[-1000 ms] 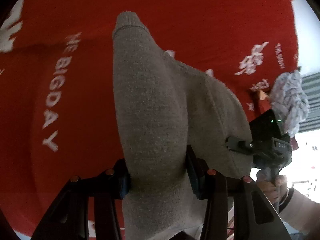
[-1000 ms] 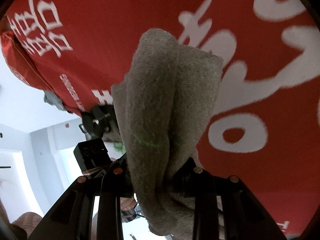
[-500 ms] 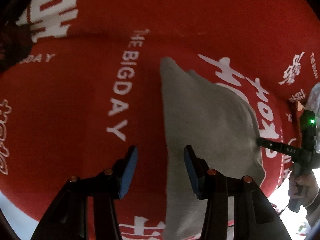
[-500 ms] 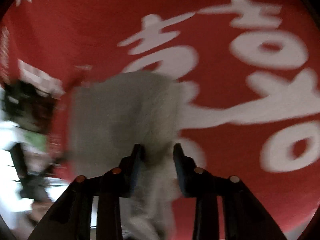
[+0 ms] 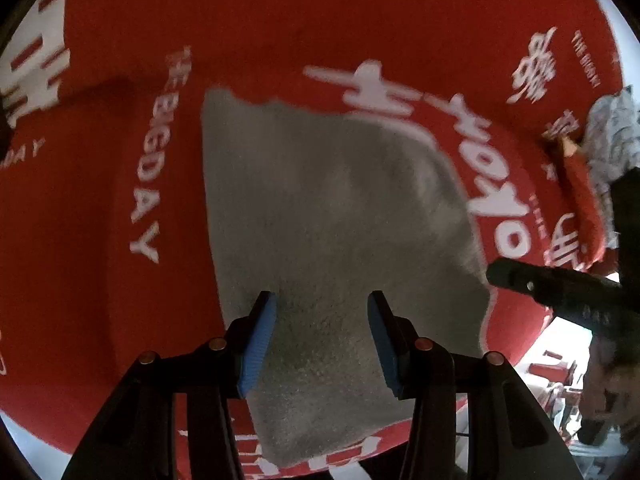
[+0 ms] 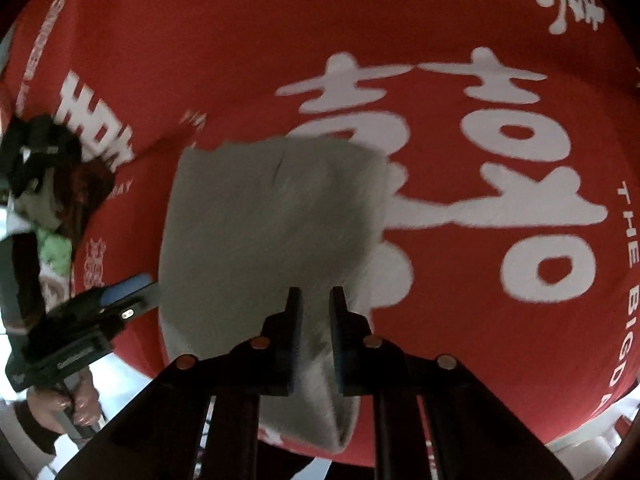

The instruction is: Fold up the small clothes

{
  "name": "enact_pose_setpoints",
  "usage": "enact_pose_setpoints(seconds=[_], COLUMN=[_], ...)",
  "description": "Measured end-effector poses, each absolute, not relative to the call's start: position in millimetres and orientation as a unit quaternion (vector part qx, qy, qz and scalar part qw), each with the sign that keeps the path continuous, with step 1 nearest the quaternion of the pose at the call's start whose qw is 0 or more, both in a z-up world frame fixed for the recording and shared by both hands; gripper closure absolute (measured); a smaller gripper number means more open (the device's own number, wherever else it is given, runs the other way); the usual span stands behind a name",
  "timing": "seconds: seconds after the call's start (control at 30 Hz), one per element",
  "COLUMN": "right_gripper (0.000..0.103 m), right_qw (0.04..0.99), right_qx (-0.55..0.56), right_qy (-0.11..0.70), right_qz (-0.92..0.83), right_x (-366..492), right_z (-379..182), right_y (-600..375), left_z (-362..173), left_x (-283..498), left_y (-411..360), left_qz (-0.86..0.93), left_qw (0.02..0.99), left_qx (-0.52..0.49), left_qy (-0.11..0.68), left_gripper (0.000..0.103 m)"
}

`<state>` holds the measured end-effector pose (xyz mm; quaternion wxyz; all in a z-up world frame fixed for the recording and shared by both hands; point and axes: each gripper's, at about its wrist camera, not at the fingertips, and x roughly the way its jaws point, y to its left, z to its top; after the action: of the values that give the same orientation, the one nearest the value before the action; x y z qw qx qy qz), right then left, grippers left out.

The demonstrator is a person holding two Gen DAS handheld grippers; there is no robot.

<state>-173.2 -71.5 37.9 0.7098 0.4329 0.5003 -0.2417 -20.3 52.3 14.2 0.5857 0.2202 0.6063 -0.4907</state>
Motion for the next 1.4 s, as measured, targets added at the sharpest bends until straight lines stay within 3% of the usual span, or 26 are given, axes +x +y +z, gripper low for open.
enact_pose_setpoints(seconds=[0.27, 0.43, 0.8, 1.1, 1.13, 1.17, 1.23, 1.33, 1.4], right_gripper=[0.088, 0.088, 0.087, 0.084, 0.084, 0.084, 0.084, 0.080, 0.069], right_qw=[0.668, 0.669, 0.613, 0.603, 0.604, 0.605, 0.608, 0.616, 0.621], right_qx=[0.446, 0.412, 0.447, 0.481, 0.481, 0.483, 0.484, 0.485, 0.483], right_qy=[0.536, 0.561, 0.598, 0.578, 0.577, 0.575, 0.570, 0.561, 0.556], right_qz=[-0.260, -0.259, -0.258, -0.267, -0.266, -0.265, -0.266, -0.267, -0.268], right_x=[-180.9, -175.9, -190.7, -209.1, -209.1, -209.7, -209.5, -214.9, -210.1], right_z=[-10.4, -1.4, 17.3, 63.9, 68.3, 73.5, 86.0, 104.0, 111.6], right_y=[-67.1, -60.3, -55.9, -44.6, -43.5, -42.4, -40.0, -40.9, -38.7], left_z=[1.2, 5.7, 35.2, 83.7, 88.1, 94.1, 105.6, 119.0, 124.2], left_x=[-22.0, -25.1, -26.8, -35.3, -36.0, -36.7, -37.9, -39.7, -39.1], left_y=[52.1, 50.6, 60.7, 72.5, 74.1, 76.3, 80.9, 85.0, 87.5], left_qz=[-0.483, -0.471, -0.443, -0.440, -0.438, -0.435, -0.432, -0.432, -0.426], left_qw=[0.582, 0.585, 0.588, 0.595, 0.597, 0.599, 0.609, 0.608, 0.612], left_qx=[0.222, 0.241, 0.250, 0.276, 0.279, 0.283, 0.283, 0.289, 0.286], left_qy=[0.615, 0.615, 0.628, 0.613, 0.612, 0.610, 0.602, 0.600, 0.602], left_gripper=[0.052, 0.052, 0.052, 0.052, 0.049, 0.032, 0.020, 0.020, 0.020])
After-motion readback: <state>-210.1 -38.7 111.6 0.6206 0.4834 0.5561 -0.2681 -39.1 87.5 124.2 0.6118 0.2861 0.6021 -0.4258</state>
